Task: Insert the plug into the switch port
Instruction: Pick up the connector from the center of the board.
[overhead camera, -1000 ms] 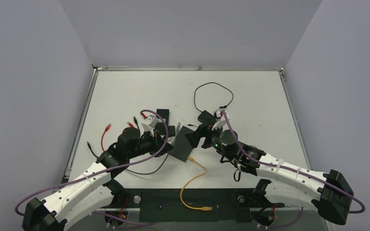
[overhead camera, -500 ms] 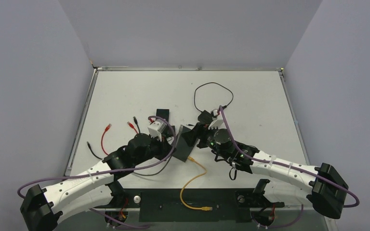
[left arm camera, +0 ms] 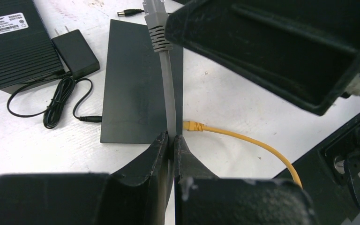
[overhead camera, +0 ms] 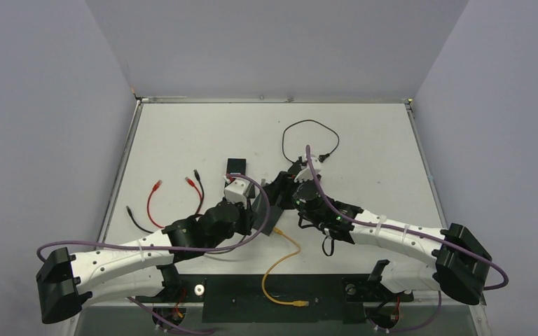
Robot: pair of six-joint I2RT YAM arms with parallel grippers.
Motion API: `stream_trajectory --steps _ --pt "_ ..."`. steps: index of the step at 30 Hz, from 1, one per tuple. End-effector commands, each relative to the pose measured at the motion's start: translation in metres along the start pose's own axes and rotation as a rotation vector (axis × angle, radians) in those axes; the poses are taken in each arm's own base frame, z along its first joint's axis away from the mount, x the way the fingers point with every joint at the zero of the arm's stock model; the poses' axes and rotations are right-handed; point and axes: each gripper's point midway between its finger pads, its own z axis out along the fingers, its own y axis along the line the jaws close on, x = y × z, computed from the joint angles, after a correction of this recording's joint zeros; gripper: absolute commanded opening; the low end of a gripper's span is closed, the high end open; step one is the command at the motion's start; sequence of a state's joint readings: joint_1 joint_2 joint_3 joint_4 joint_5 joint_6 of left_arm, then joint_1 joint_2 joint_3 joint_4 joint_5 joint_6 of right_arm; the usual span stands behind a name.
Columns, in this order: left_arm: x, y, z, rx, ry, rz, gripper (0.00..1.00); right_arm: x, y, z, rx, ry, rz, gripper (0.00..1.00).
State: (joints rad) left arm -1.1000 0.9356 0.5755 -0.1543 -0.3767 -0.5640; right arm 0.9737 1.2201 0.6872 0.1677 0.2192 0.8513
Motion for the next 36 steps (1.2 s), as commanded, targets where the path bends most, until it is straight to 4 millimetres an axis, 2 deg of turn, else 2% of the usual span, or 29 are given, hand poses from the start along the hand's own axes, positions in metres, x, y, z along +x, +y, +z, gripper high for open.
stream_trajectory --steps 1,21,36 --pt "-0.027 -0.001 -0.001 -0.057 -0.083 -0.017 0.0 -0.015 0.019 0.004 -0.02 -0.045 0.031 0.59" --pt "-0.03 -0.009 0.002 -0.051 -0.094 -0.026 0.0 -0.016 0.032 0.02 -0.02 -0.053 0.043 0.47" --pt "-0.031 -0.005 0.003 -0.076 -0.096 -0.016 0.0 -0.015 0.033 0.026 -0.005 -0.042 0.029 0.29"
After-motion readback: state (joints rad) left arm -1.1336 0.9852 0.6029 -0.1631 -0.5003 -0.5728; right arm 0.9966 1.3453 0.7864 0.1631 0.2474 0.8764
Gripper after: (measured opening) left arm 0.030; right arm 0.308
